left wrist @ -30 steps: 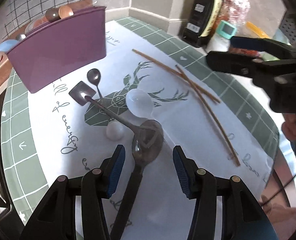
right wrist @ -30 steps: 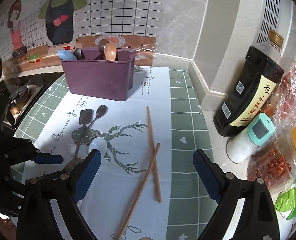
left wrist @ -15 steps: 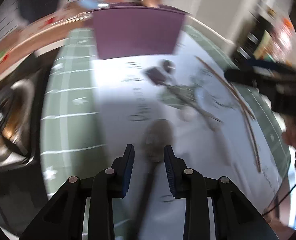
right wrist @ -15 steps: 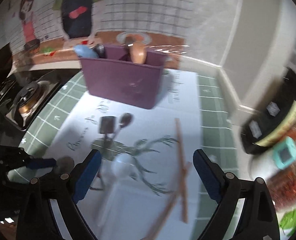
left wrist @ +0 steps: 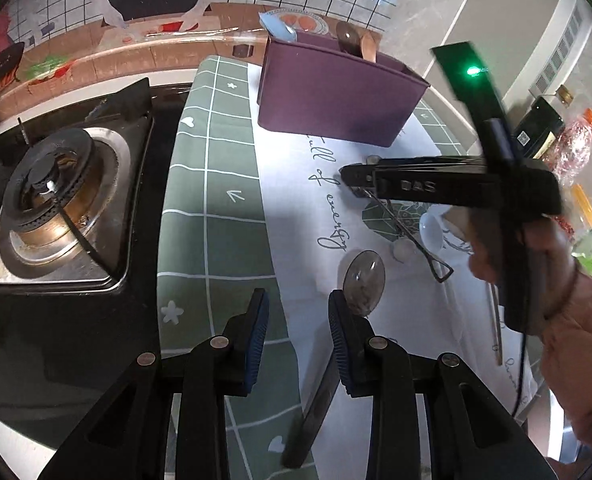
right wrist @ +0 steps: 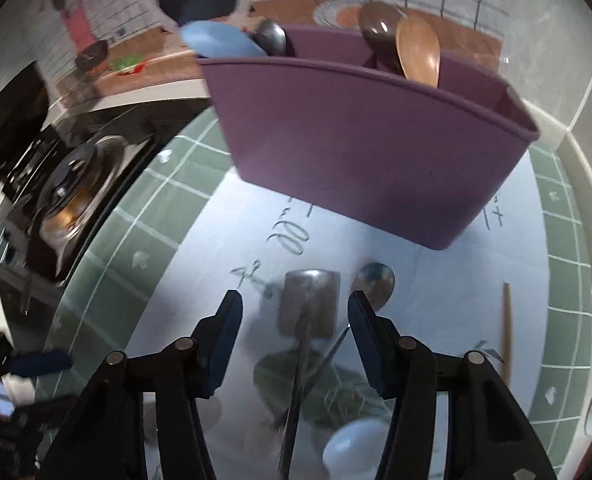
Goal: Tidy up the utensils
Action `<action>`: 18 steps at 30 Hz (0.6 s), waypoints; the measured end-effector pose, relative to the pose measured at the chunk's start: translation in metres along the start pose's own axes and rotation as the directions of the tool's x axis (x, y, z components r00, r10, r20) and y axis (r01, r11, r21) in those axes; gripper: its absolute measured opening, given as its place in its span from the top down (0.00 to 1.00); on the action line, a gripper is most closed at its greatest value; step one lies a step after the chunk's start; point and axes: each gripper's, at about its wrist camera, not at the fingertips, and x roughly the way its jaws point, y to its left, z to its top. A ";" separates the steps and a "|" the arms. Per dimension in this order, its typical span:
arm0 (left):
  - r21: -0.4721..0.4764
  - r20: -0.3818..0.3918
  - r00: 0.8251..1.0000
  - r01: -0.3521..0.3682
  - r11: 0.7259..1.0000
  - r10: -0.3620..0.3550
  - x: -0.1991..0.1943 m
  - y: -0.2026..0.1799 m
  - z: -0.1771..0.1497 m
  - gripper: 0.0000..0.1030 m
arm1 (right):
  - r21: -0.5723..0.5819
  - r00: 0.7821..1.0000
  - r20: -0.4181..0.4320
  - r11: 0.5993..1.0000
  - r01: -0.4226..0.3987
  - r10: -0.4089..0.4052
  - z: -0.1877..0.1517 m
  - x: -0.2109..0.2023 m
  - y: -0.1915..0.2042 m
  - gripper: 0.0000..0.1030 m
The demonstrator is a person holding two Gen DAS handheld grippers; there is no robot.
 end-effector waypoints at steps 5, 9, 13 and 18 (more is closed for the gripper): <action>-0.017 0.002 1.000 0.004 1.000 -0.004 -0.001 0.007 0.000 0.68 | 0.018 0.999 -0.038 1.000 -0.013 0.014 -0.002 0.013 0.001 0.59; 0.019 -0.023 0.998 0.058 0.998 -0.057 0.001 0.003 -0.001 0.67 | -0.053 0.997 -0.038 0.997 0.061 -0.063 -0.006 0.011 0.014 0.86; 0.114 -0.063 0.994 0.099 0.989 -0.092 0.007 -0.014 -0.001 0.57 | -0.012 1.000 0.004 1.000 0.011 -0.011 -0.009 -0.013 0.007 0.94; 0.189 -0.099 0.992 0.092 0.978 -0.074 0.020 -0.030 0.002 0.56 | 0.019 0.999 0.033 1.000 -0.014 0.014 -0.018 -0.036 -0.005 0.94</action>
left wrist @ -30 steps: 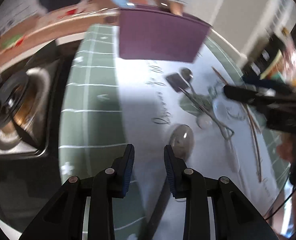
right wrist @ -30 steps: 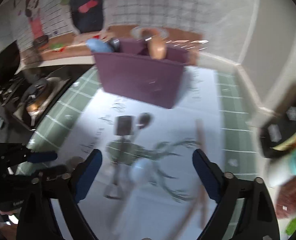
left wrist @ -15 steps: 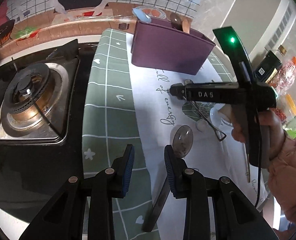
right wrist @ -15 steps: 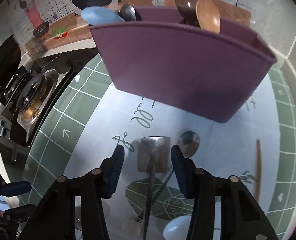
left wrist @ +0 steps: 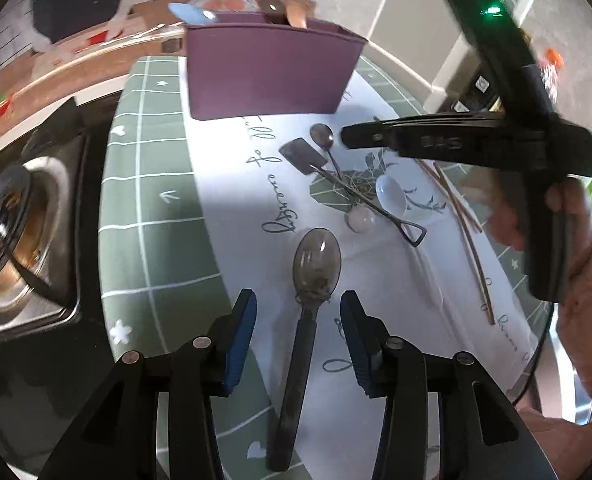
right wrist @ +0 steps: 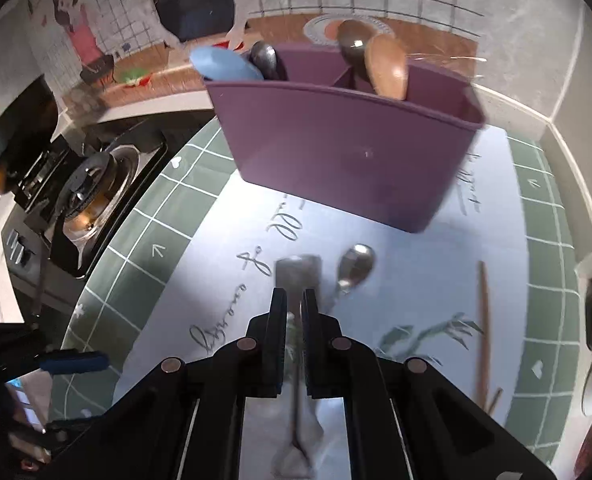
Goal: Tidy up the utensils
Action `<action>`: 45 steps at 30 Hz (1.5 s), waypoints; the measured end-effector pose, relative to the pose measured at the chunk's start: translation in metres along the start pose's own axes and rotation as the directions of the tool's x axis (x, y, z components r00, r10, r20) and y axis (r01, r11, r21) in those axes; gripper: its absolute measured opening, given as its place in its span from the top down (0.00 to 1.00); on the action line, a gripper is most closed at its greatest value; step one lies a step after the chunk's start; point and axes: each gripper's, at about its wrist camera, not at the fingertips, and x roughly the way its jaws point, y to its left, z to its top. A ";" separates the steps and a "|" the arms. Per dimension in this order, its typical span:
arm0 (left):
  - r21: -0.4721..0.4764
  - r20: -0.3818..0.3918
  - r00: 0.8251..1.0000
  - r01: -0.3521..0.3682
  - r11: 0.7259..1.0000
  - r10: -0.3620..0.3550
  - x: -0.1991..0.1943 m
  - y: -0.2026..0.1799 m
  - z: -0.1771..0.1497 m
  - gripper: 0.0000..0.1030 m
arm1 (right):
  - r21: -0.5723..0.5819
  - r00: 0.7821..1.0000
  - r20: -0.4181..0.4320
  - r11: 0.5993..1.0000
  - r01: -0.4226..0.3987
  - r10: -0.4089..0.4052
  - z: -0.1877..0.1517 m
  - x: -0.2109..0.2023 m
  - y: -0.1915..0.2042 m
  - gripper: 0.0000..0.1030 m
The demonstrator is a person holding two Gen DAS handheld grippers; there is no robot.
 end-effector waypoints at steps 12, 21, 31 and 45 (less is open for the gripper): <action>0.065 -0.077 0.994 -0.071 0.995 0.076 0.046 -0.022 0.023 0.56 | 0.080 0.997 0.015 0.994 0.072 -0.073 -0.028 -0.030 -0.039 0.83; -0.052 0.036 0.989 -0.145 0.988 0.146 0.022 0.001 0.017 0.67 | -0.009 0.999 0.032 1.000 0.006 -0.006 -0.018 -0.020 -0.015 0.70; -0.292 0.162 0.966 -0.146 0.945 0.200 -0.029 0.045 0.009 0.67 | -0.003 1.000 -0.024 1.000 0.021 -0.021 0.007 0.041 0.012 0.62; -0.315 0.168 0.969 -0.120 0.941 0.180 -0.031 0.042 0.004 0.67 | -0.032 0.997 -0.044 0.998 0.056 -0.058 0.003 0.039 0.006 0.72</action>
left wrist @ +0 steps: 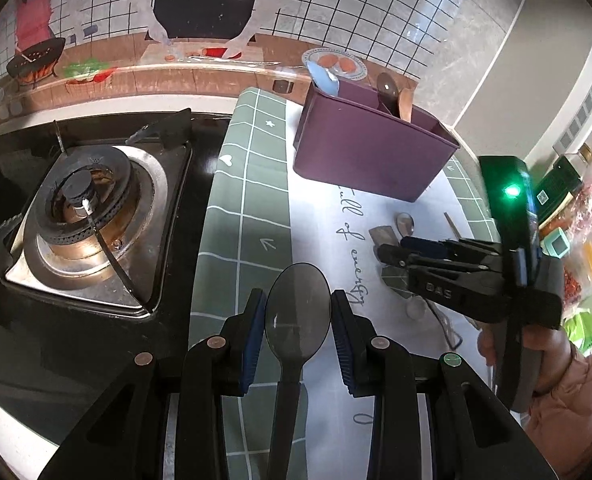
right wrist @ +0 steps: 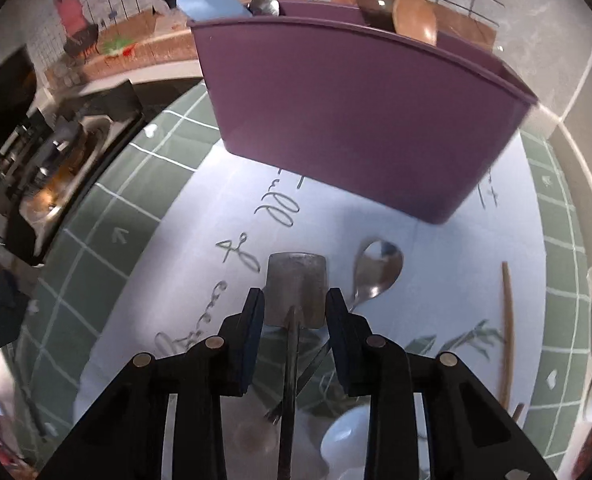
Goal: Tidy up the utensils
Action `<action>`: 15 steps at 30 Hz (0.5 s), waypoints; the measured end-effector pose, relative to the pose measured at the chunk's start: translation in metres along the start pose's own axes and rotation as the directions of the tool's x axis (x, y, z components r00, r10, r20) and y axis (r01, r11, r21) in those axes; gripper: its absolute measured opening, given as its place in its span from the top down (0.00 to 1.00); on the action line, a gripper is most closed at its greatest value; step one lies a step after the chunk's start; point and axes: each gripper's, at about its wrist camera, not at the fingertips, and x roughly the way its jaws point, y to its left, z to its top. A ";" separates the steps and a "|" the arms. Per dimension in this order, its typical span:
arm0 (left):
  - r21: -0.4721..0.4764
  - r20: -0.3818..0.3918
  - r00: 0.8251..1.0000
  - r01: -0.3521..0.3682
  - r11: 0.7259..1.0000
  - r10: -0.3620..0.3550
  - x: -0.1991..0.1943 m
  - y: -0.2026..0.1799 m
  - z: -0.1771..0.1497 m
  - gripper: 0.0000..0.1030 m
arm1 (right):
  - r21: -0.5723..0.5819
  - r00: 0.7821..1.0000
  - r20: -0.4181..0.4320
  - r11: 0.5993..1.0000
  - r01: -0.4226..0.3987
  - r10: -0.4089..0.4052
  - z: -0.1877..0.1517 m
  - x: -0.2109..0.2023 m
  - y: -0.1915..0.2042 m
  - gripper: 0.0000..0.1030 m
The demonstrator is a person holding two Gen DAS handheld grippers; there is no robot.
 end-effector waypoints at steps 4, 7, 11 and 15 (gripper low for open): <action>0.013 0.006 1.000 0.004 1.000 -0.004 -0.001 -0.005 0.000 0.67 | 0.028 0.998 0.053 0.999 -0.035 0.033 -0.012 -0.024 -0.005 0.72; 0.033 0.012 1.000 0.013 0.999 -0.014 -0.003 -0.010 0.001 0.67 | 0.032 0.995 0.094 0.999 -0.042 0.039 -0.018 -0.045 -0.005 0.72; 0.059 0.018 1.000 0.024 0.998 -0.025 -0.005 -0.019 0.002 0.67 | 0.042 0.988 0.144 0.998 -0.052 0.046 -0.028 -0.071 -0.005 0.72; 0.076 0.032 0.998 0.052 0.996 -0.055 -0.010 -0.026 0.003 0.67 | 0.064 0.981 0.184 0.995 -0.071 0.058 -0.038 -0.092 -0.010 0.72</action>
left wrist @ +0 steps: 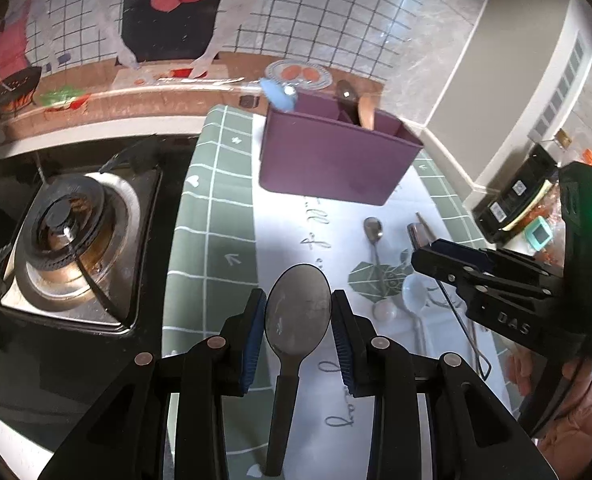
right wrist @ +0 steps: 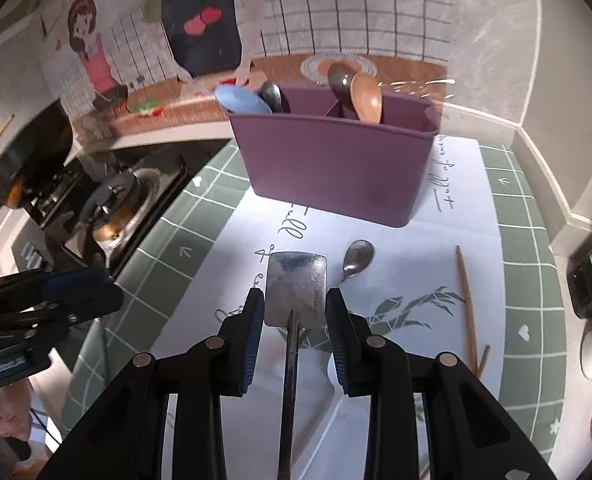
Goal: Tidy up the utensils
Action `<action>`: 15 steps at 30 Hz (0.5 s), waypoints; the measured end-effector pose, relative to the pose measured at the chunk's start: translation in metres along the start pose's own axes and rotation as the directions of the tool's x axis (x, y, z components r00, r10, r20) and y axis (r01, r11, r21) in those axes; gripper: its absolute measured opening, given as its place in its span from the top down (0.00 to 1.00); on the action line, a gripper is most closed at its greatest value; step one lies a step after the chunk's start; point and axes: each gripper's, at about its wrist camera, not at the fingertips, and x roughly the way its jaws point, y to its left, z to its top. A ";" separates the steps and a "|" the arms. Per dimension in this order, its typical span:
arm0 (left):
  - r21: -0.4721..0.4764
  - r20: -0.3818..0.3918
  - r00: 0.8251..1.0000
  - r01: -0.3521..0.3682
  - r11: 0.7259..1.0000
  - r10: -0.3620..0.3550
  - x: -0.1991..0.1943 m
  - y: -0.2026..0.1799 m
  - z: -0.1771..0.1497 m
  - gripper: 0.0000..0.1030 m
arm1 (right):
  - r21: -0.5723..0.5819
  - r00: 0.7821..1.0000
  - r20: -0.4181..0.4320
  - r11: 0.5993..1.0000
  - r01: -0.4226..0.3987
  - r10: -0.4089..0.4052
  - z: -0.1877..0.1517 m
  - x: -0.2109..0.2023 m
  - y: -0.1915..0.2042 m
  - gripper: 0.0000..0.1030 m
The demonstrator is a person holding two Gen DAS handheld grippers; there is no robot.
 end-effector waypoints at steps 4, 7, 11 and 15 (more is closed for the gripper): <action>0.015 0.034 0.999 0.033 0.999 -0.033 -0.010 -0.008 0.009 0.67 | 0.011 0.999 0.046 1.000 0.006 -0.006 0.001 -0.018 0.000 0.72; 0.019 0.075 0.995 0.063 0.998 -0.064 -0.023 -0.013 0.025 0.67 | 0.021 0.995 0.095 1.000 0.009 -0.011 0.007 -0.036 -0.002 0.72; 0.067 0.204 0.972 0.107 0.992 -0.119 -0.062 -0.030 0.075 0.69 | 0.023 0.974 0.225 1.000 -0.008 0.002 0.041 -0.076 -0.005 0.72; 0.126 0.352 0.922 0.121 0.985 -0.158 -0.103 -0.052 0.136 0.69 | -0.008 0.917 0.398 1.000 -0.007 0.010 0.095 -0.134 -0.006 0.72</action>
